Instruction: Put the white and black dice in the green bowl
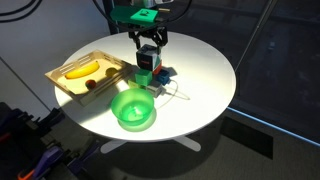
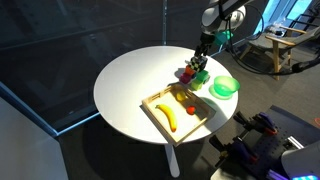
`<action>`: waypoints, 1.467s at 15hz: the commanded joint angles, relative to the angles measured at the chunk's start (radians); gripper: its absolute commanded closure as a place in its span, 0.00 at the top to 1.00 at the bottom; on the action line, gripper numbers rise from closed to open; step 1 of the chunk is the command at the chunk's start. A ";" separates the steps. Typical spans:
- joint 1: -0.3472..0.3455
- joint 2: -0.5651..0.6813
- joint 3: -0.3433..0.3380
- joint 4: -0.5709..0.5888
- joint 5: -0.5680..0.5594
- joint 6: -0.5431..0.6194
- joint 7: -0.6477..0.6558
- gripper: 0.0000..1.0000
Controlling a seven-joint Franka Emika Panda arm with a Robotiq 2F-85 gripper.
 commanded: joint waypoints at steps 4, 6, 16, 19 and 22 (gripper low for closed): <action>-0.020 0.024 0.019 0.019 0.007 0.009 -0.022 0.70; -0.018 0.023 0.018 0.022 0.005 -0.002 -0.017 0.53; -0.002 -0.035 0.000 0.000 -0.018 -0.092 0.022 0.04; 0.002 -0.060 -0.006 -0.013 -0.021 -0.122 0.034 0.04; 0.005 -0.085 -0.016 -0.031 -0.029 -0.150 0.043 0.06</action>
